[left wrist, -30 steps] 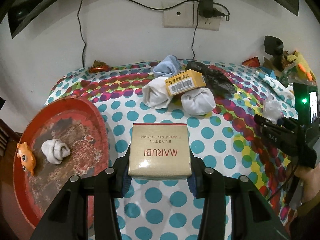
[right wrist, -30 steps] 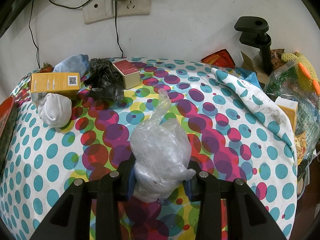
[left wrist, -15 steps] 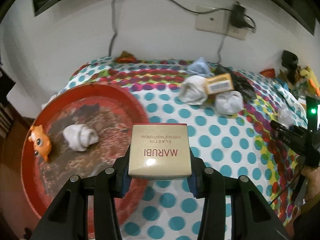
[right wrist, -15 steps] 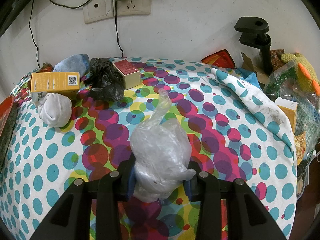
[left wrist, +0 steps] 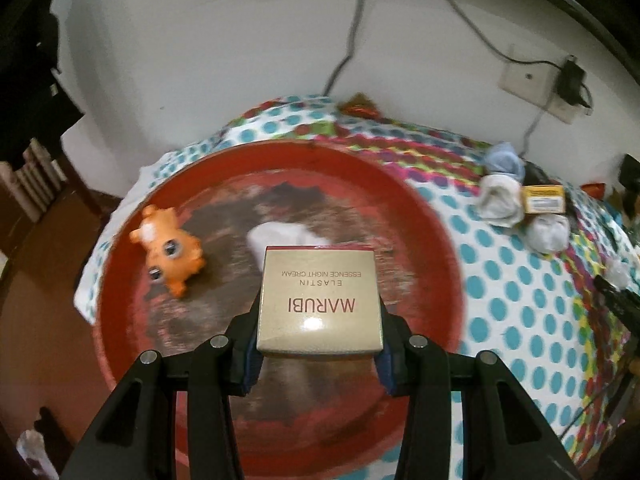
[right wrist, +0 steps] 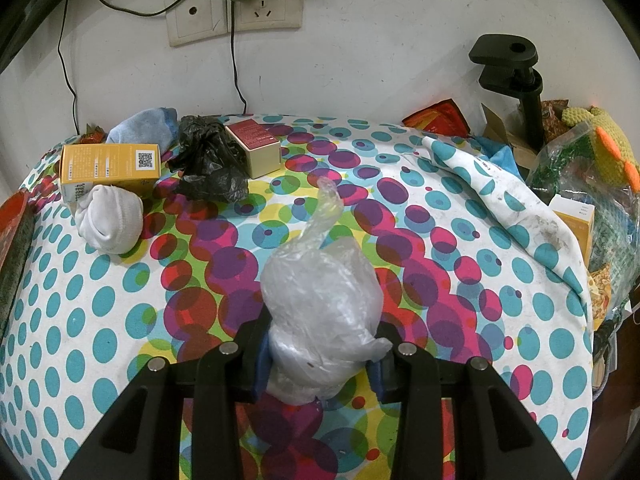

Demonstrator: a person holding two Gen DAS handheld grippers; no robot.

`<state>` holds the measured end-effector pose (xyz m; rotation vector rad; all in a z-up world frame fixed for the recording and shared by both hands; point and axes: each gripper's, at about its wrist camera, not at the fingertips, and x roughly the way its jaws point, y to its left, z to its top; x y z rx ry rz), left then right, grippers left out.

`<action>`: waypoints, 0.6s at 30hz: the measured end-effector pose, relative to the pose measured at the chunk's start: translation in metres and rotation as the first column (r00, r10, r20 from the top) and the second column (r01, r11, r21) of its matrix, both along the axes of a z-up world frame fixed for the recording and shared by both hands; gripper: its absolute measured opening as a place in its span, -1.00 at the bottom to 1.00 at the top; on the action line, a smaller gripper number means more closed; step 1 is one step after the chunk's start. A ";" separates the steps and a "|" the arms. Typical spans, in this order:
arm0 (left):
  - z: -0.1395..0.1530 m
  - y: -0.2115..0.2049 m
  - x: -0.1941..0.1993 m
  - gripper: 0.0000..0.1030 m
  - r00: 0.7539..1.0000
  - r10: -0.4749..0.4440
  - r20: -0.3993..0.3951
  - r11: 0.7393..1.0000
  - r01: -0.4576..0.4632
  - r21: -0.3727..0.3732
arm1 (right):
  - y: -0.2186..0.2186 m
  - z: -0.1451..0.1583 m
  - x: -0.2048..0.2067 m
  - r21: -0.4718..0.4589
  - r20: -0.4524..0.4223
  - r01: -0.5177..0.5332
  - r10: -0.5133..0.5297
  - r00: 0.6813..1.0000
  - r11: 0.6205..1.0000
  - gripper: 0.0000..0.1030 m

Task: Organize objects
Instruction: 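Carry the MARUBI box into the red tray and open the left gripper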

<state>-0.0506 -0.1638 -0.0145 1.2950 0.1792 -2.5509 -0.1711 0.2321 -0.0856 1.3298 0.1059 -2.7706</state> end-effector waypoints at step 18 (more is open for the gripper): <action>-0.028 -0.081 0.027 -0.18 0.987 0.159 0.017 0.987 -0.159 0.023 | 0.001 0.000 0.000 0.002 0.000 0.001 -0.001 1.000 1.000 -0.25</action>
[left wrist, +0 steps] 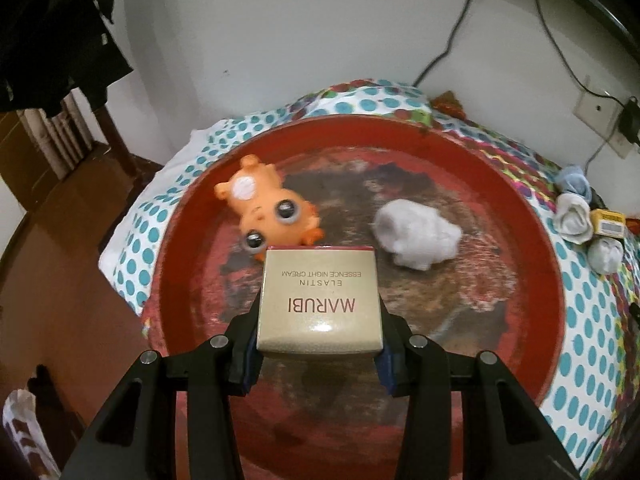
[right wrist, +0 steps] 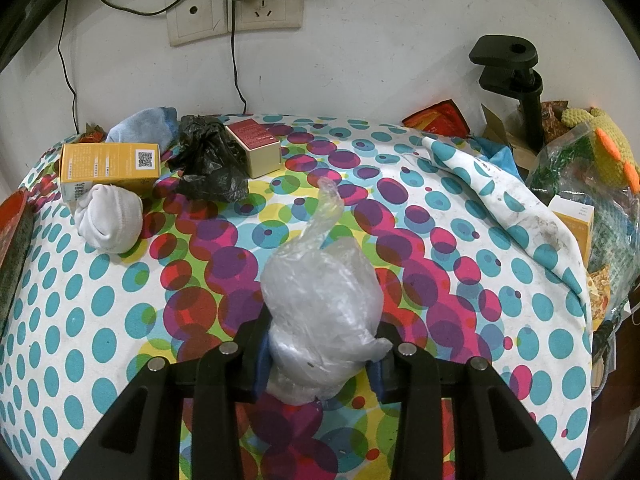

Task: Organize objects
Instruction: 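Carry the MARUBI box into the red tray and open the left gripper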

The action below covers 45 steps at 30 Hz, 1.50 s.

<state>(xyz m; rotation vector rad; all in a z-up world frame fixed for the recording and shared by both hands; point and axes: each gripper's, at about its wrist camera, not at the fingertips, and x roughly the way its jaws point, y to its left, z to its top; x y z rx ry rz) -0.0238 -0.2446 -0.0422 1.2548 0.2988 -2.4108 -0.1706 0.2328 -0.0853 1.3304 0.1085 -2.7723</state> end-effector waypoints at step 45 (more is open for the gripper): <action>-0.008 -0.038 0.021 0.36 0.995 0.037 -0.094 0.999 -0.036 0.010 | 0.005 0.001 -0.013 0.097 -0.017 0.005 -0.003 1.000 0.995 -0.25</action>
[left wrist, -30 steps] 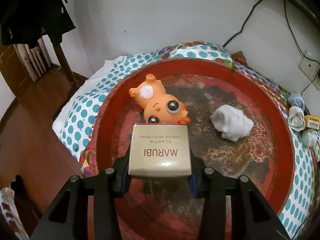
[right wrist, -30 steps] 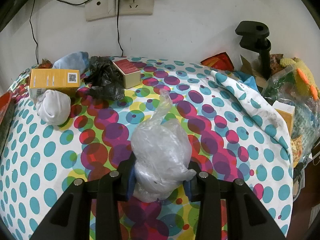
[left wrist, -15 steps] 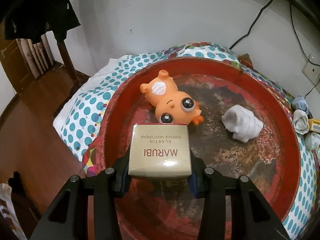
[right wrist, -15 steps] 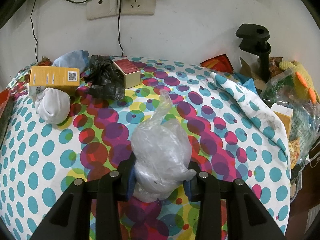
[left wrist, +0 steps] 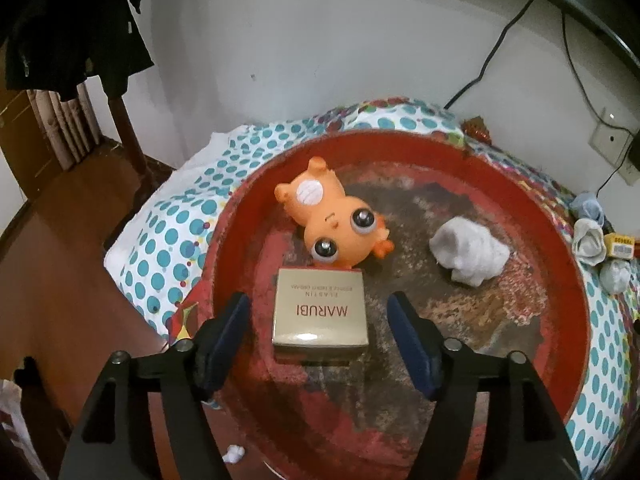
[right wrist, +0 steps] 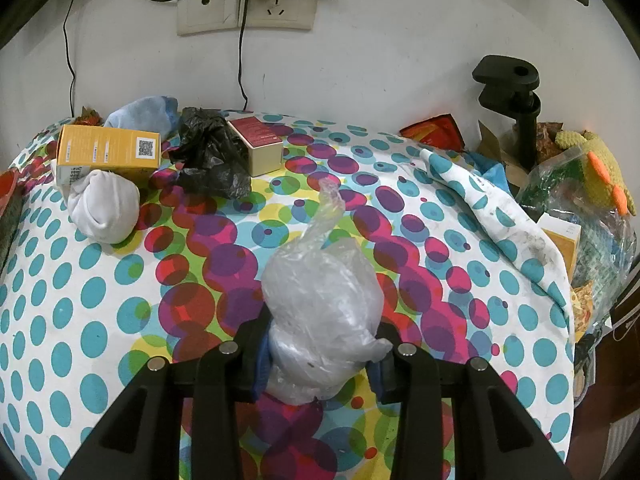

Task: Organize objects
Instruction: 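Carry the MARUBI box into the red tray and open the left gripper, then carry the clear plastic bag into the red tray and open the right gripper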

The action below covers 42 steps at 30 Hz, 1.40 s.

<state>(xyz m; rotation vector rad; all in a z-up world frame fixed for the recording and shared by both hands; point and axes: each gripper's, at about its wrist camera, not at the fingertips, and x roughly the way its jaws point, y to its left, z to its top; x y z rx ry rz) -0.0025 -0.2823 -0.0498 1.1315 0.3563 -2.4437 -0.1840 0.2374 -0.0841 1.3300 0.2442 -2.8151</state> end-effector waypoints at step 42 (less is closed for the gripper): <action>0.006 0.002 0.004 0.83 0.999 -0.029 -0.033 1.000 0.028 -0.008 | -0.150 0.056 0.084 -0.137 -0.073 -0.207 0.198 0.977 0.969 -0.28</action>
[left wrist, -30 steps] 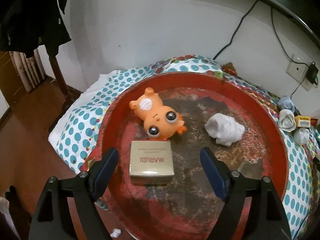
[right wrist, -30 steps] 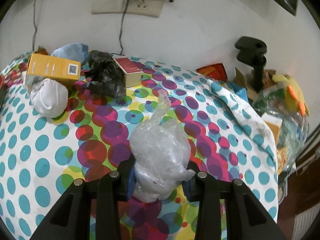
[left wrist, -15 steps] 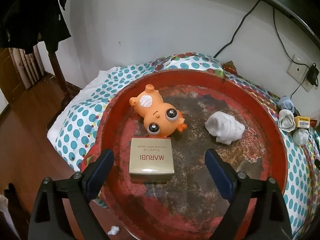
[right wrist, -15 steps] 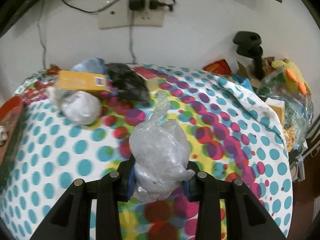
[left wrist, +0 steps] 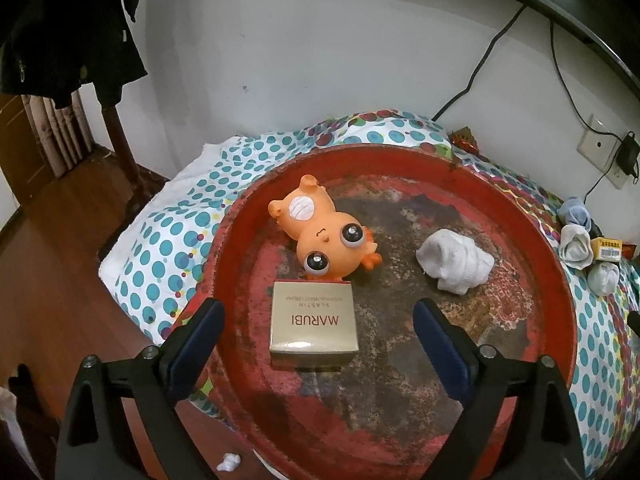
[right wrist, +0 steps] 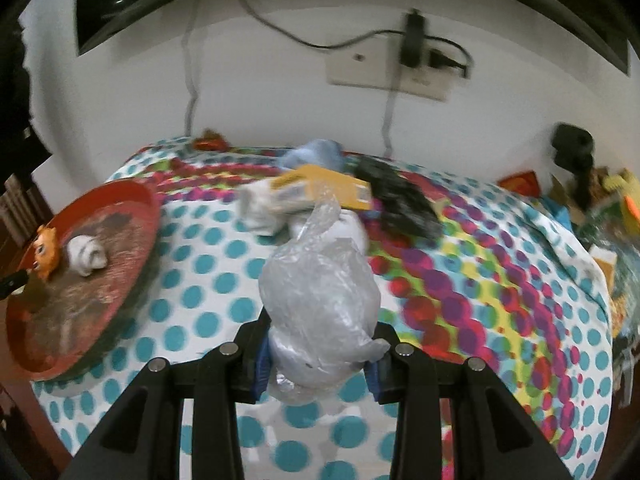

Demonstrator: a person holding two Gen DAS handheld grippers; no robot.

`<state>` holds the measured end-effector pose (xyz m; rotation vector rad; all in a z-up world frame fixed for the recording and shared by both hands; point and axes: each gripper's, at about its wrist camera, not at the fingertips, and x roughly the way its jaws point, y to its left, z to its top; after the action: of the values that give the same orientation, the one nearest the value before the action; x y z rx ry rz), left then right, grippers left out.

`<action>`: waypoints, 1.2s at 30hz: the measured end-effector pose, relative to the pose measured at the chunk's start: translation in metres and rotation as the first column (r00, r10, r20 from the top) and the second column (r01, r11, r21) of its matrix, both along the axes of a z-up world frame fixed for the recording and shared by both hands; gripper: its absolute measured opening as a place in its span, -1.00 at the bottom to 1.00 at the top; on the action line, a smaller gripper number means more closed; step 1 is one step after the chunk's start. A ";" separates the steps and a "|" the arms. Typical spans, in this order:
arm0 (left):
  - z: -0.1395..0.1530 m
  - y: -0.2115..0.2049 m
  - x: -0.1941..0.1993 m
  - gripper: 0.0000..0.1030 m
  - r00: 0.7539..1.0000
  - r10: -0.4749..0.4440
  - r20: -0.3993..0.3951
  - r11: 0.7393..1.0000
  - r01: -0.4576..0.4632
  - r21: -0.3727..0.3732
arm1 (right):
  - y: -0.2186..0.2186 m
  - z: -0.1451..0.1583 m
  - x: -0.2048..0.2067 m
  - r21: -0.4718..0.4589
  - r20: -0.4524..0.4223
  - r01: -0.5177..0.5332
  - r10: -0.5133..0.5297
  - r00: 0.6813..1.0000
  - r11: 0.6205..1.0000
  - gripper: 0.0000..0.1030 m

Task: Organize objects
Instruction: 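Carry the clear plastic bag into the red tray and open the right gripper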

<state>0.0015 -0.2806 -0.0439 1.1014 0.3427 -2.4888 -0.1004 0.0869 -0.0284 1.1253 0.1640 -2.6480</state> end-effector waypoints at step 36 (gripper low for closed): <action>0.004 -0.013 0.004 0.83 1.000 0.030 -0.002 1.000 -0.030 0.006 | -0.183 -0.027 0.022 0.029 0.110 -0.355 0.350 0.930 0.934 -0.28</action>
<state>0.0051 -0.2936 -0.0402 1.0882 0.3645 -2.4641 -0.0784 -0.0964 -0.0551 1.1238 0.3751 -2.2749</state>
